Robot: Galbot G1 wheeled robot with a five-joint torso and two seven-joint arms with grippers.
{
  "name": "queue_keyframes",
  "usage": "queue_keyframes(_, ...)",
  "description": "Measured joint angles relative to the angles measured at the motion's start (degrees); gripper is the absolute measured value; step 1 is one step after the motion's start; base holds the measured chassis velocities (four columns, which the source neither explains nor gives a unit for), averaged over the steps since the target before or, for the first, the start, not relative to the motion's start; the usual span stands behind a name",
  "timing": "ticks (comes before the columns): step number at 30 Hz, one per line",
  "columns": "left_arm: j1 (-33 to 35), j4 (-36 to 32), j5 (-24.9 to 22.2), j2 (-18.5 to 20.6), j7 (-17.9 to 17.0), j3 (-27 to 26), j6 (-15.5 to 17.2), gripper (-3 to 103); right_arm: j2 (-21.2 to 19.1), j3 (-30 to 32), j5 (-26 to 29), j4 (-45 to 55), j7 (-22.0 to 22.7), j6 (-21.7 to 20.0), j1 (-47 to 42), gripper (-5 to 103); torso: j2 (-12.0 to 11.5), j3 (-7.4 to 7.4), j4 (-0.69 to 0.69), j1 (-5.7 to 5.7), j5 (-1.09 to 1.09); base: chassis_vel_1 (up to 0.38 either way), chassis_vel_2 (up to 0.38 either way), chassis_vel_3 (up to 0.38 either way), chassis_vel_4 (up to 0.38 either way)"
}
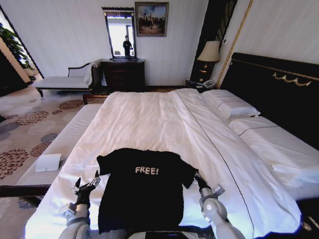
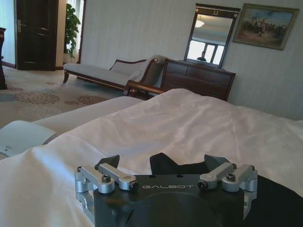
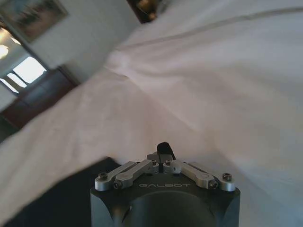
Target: Fold the clothes on the bed.
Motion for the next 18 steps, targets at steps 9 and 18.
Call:
queue_keyframes(9,-0.4,0.3,0.0,-0.2,-0.1,0.1,0.0,100,1.0,-2.6,-1.0,3.8,-5.7,3.2,-0.1,0,0.0,0.0,0.01,0.0,0.0,0.0,0.0,0.0,0.0)
queue_keyframes(18,-0.3,0.7,0.1,-0.3,-0.3,-0.4,0.0,100,0.3,-5.7,-2.2,0.9,-13.7,5.2,1.7,0,0.0,0.0,0.01,0.0,0.0,0.0,0.0,0.0,0.0)
